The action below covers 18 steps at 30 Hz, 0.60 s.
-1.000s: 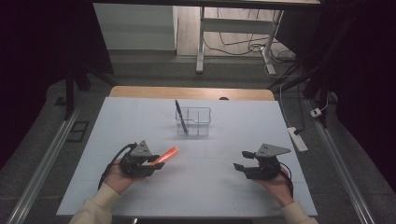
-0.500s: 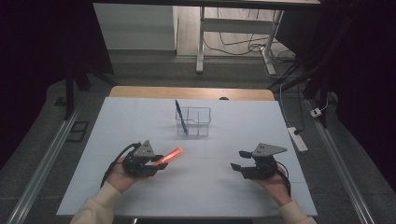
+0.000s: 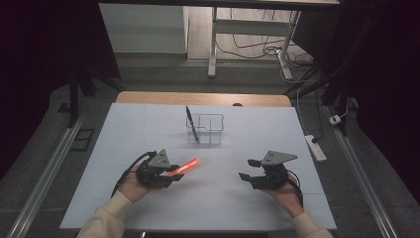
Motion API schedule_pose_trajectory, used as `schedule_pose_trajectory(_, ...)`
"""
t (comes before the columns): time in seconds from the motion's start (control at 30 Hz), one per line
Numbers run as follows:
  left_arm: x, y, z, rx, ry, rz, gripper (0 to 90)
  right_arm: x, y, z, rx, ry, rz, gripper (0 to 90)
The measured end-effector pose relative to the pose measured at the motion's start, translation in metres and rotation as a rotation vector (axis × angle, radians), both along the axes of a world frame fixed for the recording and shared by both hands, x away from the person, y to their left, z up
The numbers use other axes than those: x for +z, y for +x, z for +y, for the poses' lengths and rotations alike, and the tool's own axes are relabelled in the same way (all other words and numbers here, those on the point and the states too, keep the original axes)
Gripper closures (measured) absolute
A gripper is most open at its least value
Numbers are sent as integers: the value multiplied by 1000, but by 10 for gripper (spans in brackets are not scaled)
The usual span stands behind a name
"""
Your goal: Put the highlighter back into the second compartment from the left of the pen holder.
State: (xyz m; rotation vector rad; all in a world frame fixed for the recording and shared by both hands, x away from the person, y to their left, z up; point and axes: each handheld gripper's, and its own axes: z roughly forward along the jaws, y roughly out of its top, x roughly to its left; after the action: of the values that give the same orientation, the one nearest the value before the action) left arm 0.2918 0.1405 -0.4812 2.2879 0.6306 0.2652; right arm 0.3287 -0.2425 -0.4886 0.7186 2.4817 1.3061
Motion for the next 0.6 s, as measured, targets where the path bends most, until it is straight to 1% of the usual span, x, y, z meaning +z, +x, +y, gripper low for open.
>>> schedule_pose_trajectory(0.13, 0, 2, -4, -22, 4, 2, 648, 2, 0, 4, 10, 0, 0, 360)
schedule_pose_trajectory(0.17, 0, 2, -5, -30, 5, 4, 648, 2, 1, 5, 11, 7, -1, 359)
schedule_pose_trajectory(0.37, -1, 6, -16, -69, 26, 5, 648, 5, 3, 10, 23, 9, 2, 357)
schedule_pose_trajectory(0.6, -3, 11, -31, -117, 52, 13, 648, 7, 3, 20, 62, -15, 2, 359)
